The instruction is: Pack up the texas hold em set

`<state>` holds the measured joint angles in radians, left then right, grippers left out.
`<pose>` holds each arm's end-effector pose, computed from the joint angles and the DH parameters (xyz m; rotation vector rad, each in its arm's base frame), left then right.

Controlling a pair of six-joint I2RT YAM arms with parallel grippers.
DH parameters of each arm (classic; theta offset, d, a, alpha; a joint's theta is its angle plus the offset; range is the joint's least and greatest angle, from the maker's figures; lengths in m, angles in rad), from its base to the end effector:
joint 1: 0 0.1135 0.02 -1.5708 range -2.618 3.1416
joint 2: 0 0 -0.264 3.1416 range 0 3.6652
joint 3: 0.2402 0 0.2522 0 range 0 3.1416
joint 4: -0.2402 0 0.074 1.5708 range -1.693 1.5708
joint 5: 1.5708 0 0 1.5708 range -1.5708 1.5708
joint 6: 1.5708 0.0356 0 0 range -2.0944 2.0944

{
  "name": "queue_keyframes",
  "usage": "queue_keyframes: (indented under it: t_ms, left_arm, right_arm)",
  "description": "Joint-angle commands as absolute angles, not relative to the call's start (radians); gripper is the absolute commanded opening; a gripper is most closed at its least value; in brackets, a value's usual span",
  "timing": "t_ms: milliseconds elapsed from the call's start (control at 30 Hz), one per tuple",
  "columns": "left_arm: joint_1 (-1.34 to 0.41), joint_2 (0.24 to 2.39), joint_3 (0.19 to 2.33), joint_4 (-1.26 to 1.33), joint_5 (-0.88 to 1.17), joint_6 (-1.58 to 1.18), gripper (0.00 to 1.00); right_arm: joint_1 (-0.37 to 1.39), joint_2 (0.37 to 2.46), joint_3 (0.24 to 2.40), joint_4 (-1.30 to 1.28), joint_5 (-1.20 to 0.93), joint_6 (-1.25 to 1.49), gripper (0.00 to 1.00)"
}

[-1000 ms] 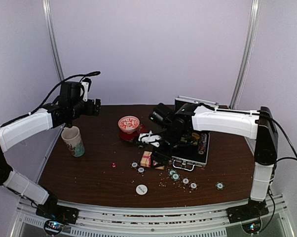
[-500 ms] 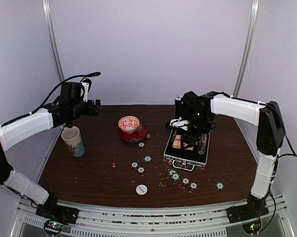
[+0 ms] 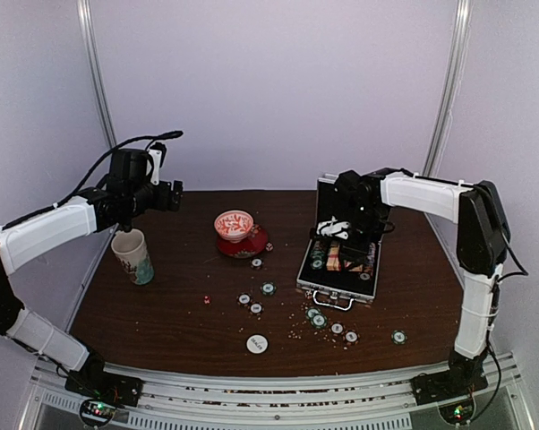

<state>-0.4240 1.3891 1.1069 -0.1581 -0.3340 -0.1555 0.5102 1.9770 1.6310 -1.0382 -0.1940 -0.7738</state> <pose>0.2980 -0.1217 0.3167 0.0551 1.9847 -0.0389 0.3416 0.1990 0.2223 -1.7707 2.3240 0.2459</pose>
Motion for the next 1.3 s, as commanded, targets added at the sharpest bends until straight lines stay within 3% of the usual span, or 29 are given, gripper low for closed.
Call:
queue_keyframes:
  t_ms: [0,900,1167,1267]
  left_arm:
    - [-0.415,1.393,1.117,-0.13,-0.315,-0.147,0.97]
    - [-0.415,1.403,1.118,-0.13,-0.307,-0.147,0.97]
    - [-0.415,1.41,1.12,-0.13,-0.302,-0.148,0.97]
    - [-0.415,1.413,1.12,-0.13,-0.301,-0.147,0.97]
  right_arm:
    - [0.518,1.999,1.629,-1.078,-0.187,-0.809,0.63]
    - [0.566,2.083,1.644,-1.108,-0.264,-0.861,0.61]
    - [0.566,2.084,1.663,-1.141,-0.324,-0.875,0.72]
    - [0.566,2.089,1.669,-1.149,-0.311,-0.87,0.84]
